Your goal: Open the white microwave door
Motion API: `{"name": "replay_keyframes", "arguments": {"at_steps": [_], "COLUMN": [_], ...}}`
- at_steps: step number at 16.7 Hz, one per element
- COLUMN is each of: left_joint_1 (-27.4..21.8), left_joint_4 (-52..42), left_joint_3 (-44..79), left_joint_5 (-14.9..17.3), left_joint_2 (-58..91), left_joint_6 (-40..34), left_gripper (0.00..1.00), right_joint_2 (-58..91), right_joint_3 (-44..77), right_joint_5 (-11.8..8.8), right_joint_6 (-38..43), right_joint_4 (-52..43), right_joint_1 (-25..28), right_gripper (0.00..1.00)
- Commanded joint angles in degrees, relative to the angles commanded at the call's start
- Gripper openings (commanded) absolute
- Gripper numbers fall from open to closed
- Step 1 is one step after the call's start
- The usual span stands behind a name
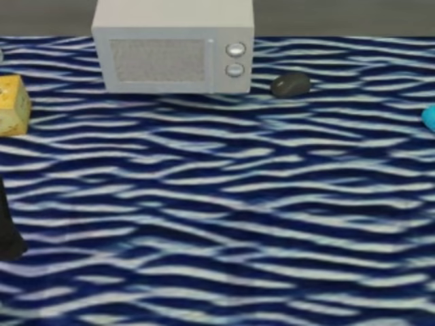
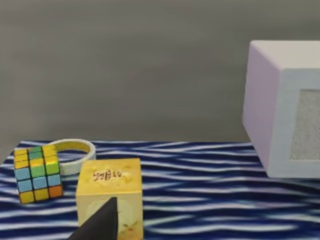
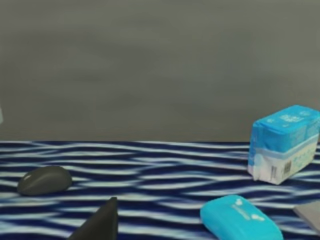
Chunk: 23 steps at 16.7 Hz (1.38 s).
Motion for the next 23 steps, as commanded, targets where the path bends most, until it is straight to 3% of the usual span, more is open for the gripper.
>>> {"name": "replay_keyframes", "arguments": {"at_steps": [5, 10, 23], "left_joint_1": [-0.84, -4.58, -20.69], "left_joint_4": [-1.48, -9.41, -47.17], "left_joint_3": [3.10, 18.30, 89.49], "left_joint_5": [-0.18, -1.59, -9.77], "left_joint_2": [2.83, 17.53, 86.94], "left_joint_6": [-0.65, -3.77, -18.01], "left_gripper": [1.00, 1.00, 1.00], "right_joint_2": [0.00, 0.00, 0.00], "right_joint_3": [0.00, 0.00, 0.00], "right_joint_5": [0.00, 0.00, 0.00], "right_joint_6": [0.00, 0.00, 0.00], "right_joint_4": [0.00, 0.00, 0.00], "right_joint_1": [0.00, 0.00, 0.00], "right_gripper": [1.00, 1.00, 1.00]}}
